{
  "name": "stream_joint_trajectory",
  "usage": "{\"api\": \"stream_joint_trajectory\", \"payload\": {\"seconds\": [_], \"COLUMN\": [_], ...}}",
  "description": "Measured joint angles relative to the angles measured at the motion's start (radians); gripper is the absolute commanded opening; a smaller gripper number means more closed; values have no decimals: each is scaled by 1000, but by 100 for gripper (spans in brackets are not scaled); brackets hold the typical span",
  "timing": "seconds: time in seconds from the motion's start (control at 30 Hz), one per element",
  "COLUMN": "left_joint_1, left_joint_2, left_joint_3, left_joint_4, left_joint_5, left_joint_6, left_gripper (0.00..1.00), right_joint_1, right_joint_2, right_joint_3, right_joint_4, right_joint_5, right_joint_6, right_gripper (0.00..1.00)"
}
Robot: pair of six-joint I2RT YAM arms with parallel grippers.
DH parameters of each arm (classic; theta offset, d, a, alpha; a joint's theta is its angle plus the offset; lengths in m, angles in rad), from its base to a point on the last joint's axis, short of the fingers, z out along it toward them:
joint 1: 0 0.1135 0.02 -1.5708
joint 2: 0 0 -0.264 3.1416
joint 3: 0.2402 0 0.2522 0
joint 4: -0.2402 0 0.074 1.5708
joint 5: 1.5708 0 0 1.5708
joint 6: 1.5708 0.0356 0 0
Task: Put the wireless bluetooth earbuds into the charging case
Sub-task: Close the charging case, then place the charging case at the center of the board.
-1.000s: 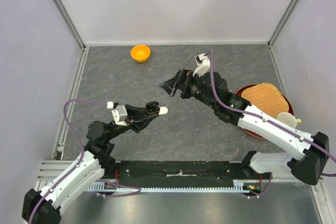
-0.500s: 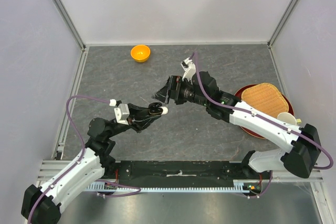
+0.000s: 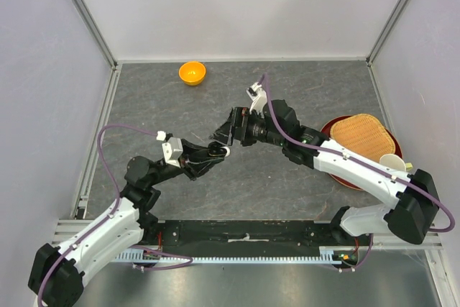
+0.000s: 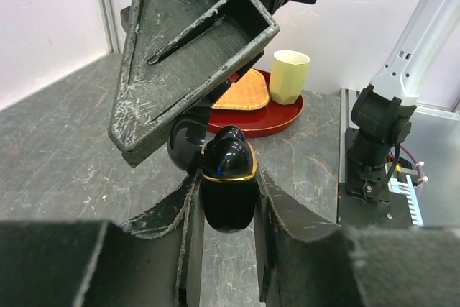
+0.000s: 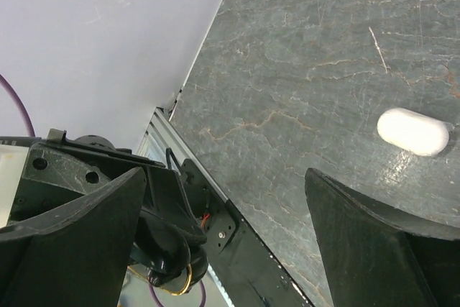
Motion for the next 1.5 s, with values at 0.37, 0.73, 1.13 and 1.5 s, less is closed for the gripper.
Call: {"api": "stream_joint_trajectory", "payload": {"seconds": [0.37,0.73,1.13,1.5], "left_joint_1": [-1,-2,-1,-13], "left_joint_2": [39,92,374,734], "left_joint_3": [0,34,225,325], "left_joint_4": [3,-59,-371,-438], "left_joint_5": [-38,-64,-162,-142], "left_joint_6": [-27,-87,-279,-423], "left_gripper": [2,2,2,2], "right_joint_1": [2,2,-8,-21], "right_joint_2": [-46,-57,-282,-316], "right_joint_3": [-54,-61,-193,-225], "right_joint_4": [4,-40,-185,-284], "right_joint_5": [-9,97,527,597], "right_joint_6": [-14,-35,98,158], "right_gripper": [98,98,98,98]}}
